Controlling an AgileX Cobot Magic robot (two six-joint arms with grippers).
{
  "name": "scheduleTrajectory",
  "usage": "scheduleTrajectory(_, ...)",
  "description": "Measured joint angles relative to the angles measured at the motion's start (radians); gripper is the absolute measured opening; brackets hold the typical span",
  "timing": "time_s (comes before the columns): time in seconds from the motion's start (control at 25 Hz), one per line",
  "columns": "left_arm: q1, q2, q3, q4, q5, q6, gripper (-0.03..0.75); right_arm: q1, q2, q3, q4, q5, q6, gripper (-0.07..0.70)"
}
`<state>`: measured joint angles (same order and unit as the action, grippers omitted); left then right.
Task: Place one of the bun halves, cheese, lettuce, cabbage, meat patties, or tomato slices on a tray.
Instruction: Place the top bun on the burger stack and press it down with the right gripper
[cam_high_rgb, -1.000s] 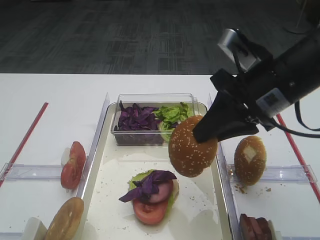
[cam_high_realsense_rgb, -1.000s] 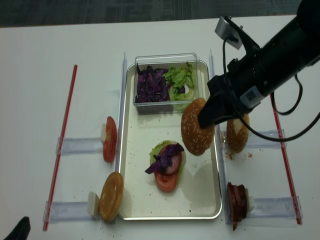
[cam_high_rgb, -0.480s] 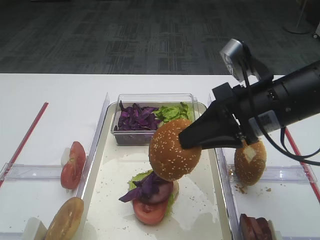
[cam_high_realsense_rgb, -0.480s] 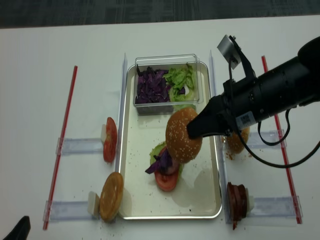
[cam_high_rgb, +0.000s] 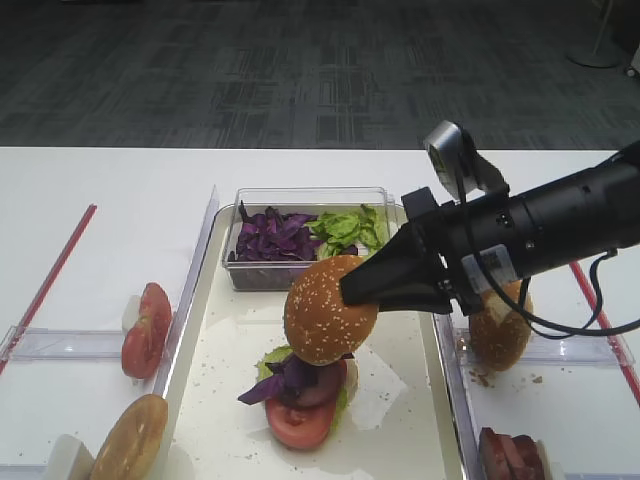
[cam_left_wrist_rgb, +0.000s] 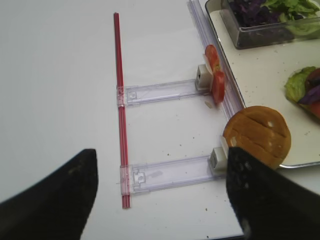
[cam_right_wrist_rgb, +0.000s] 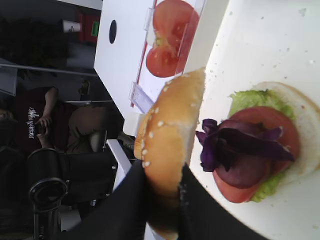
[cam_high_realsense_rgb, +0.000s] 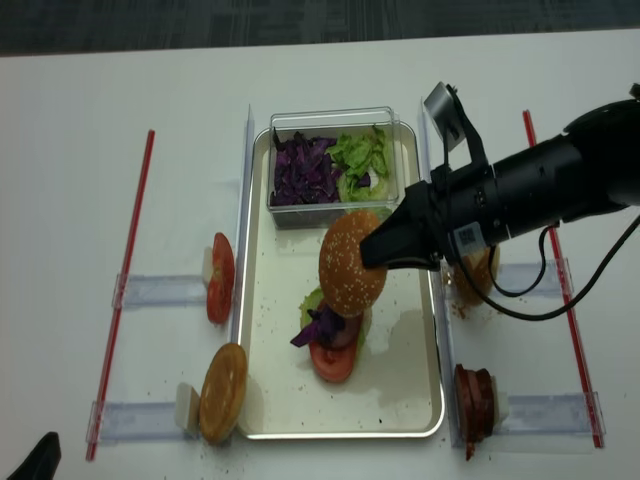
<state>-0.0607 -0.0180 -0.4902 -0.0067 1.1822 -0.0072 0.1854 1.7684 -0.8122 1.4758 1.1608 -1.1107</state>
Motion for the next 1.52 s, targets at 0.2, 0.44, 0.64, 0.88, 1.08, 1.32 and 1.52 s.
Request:
scheduleTrajectory(0.2,0.000,0.000,0.000,0.000,0.000,0.000,0.493,0.000,0.062,0.000,0.012,-0.003,-0.020,0.170)
scheduleTrajectory(0.44,0.000,0.000,0.000,0.000,0.000,0.000,0.493,0.000,0.068,0.000,0.039,-0.004,-0.027,0.170)
scheduleTrajectory(0.64,0.000,0.000,0.000,0.000,0.000,0.000,0.493,0.013,0.068,0.000,0.042,-0.006,-0.027,0.170)
scheduleTrajectory(0.88,0.000,0.000,0.000,0.007,0.000,0.000,0.493,0.059,0.068,0.000,0.048,-0.006,-0.027,0.170)
scheduleTrajectory(1.08,0.000,0.000,0.000,0.000,0.000,0.000,0.493,0.062,0.069,0.012,0.057,-0.006,-0.041,0.170)
scheduleTrajectory(1.32,0.000,0.000,0.000,0.000,0.000,0.000,0.492,0.062,0.109,0.033,0.080,-0.006,-0.070,0.169)
scheduleTrajectory(1.52,0.000,0.000,0.000,0.000,0.000,0.000,0.492,0.062,0.142,0.033,0.105,-0.006,-0.087,0.169)
